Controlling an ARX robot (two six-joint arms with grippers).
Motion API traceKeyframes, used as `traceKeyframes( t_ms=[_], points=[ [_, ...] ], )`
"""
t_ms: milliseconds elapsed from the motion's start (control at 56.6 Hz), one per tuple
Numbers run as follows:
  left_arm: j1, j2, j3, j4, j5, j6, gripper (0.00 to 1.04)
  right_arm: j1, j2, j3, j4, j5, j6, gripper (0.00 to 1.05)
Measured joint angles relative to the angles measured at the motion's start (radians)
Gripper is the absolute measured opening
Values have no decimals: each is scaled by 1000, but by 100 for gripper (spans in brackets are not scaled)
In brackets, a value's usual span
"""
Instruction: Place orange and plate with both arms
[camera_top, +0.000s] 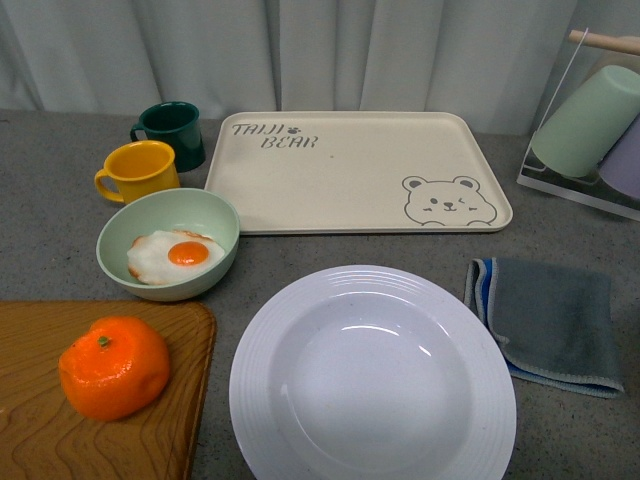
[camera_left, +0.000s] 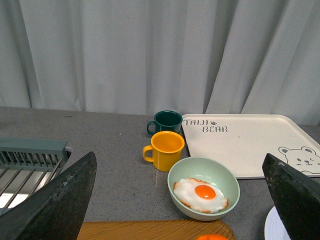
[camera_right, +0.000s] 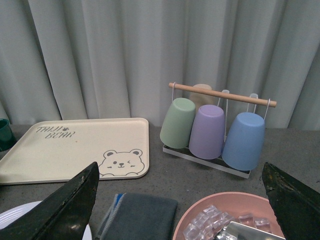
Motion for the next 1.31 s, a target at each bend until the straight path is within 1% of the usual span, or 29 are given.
traceKeyframes(
  t_ms=[742,778,795,831,884,954,1025,1078,1166,1255,1308],
  points=[
    [0,1,0,-2,0,-2,98,0,0,0,0,0,0,95],
    [-8,24,19,-75,0,-31,98,0,0,0,0,0,0,95],
    [-15,49,34,-123,-5,-43,98,0,0,0,0,0,0,95],
    [-31,101,43,-153,-27,-69,98,0,0,0,0,0,0,95],
    [-70,199,44,-130,-61,-118,98,0,0,0,0,0,0,95],
    [-152,388,61,-19,-110,-172,98,0,0,0,0,0,0,95],
    [-208,571,95,106,-144,-205,98,0,0,0,0,0,0,95],
    [-230,709,128,197,-158,-221,98,0,0,0,0,0,0,95],
    [-250,961,196,334,-154,-228,98,0,0,0,0,0,0,95],
    [-254,1152,259,372,-127,-213,98,0,0,0,0,0,0,95],
    [-251,1251,298,364,-102,-208,98,0,0,0,0,0,0,95]
  ],
)
